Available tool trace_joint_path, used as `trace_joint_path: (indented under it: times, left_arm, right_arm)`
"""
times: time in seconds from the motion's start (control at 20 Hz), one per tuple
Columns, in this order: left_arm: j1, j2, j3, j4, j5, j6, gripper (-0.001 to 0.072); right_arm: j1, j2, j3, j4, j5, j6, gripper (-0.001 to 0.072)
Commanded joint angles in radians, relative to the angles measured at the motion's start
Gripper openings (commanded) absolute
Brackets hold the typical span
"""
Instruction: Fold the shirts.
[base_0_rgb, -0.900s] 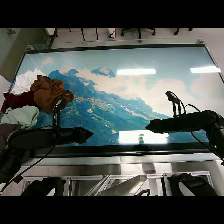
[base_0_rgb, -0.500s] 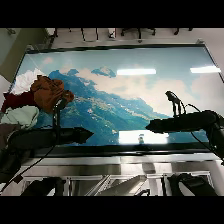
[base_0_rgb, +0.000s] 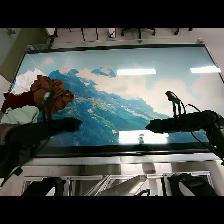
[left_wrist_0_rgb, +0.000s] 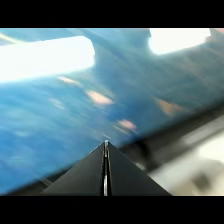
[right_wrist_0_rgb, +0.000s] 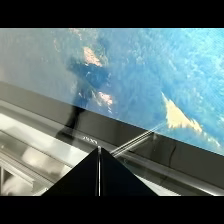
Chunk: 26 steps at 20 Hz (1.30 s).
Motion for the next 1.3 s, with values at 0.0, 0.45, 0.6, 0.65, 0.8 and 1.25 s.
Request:
trace_joint_path:
  times: [0.0,0.45,0.6,0.65,0.8,1.25]
  left_arm:
    - [0.257,-0.1,0.091,0.237,-0.048,-0.062,0.0206]
    - [0.58,-0.724,0.368,0.195,-0.165,-0.028,0.0689]
    - [0.58,-0.863,0.496,0.197,-0.193,-0.028,0.0689]
    - [0.58,-0.901,0.534,0.196,-0.192,-0.028,0.0689]
    - [0.553,-1.007,0.642,0.195,-0.154,-0.028,0.0687]
    - [0.369,-1.006,0.858,0.193,0.148,-0.032,0.0012]
  right_arm:
    - [0.001,-0.005,0.0,0.0,0.018,0.0,0.0023]
    - [0.0,-0.047,0.0,0.01,0.066,0.001,0.0188]
    - [0.0,-0.066,0.0,0.008,0.07,0.001,0.0597]
    - [0.0,-0.072,0.0,0.007,0.07,0.001,0.0597]
    - [0.0,-0.085,0.0,0.008,0.07,0.001,0.0597]
    - [-0.018,-0.088,0.026,0.007,0.134,0.053,0.0593]
